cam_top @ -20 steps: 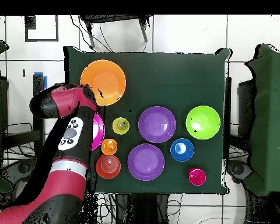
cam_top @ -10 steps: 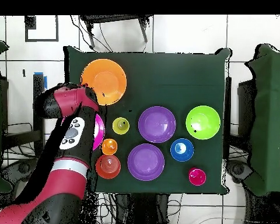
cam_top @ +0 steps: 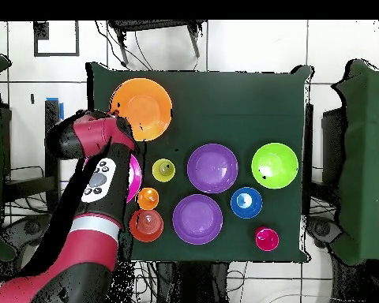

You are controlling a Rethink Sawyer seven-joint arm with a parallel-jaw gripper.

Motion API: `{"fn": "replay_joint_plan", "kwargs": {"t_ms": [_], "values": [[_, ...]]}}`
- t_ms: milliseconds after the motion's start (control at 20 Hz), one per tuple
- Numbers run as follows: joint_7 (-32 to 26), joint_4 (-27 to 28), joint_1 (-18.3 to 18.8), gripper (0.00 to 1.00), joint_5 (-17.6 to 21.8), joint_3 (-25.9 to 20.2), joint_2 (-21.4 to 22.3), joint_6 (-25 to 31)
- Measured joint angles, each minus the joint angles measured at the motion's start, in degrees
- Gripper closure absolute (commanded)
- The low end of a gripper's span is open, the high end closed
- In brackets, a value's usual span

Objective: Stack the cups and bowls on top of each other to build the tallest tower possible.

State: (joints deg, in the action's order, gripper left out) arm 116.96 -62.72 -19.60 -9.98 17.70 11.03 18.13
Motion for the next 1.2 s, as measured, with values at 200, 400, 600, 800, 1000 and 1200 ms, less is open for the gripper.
{"fn": "replay_joint_plan", "kwargs": {"t_ms": [200,400,600,800,1000,1200], "values": [[0.0,0.0,0.1,0.0,-0.1,0.0,0.1,-0.5],[0.0,0.0,0.1,0.0,-0.2,0.0,0.1,-0.6],[0.0,0.0,0.1,0.0,-0.4,0.0,0.1,-0.6],[0.0,0.0,0.1,0.0,-0.7,0.0,0.1,-0.6],[0.0,0.0,0.1,0.0,-0.7,0.0,0.1,-0.6],[0.0,0.0,0.0,0.0,-0.7,0.0,0.1,-0.6]]}}
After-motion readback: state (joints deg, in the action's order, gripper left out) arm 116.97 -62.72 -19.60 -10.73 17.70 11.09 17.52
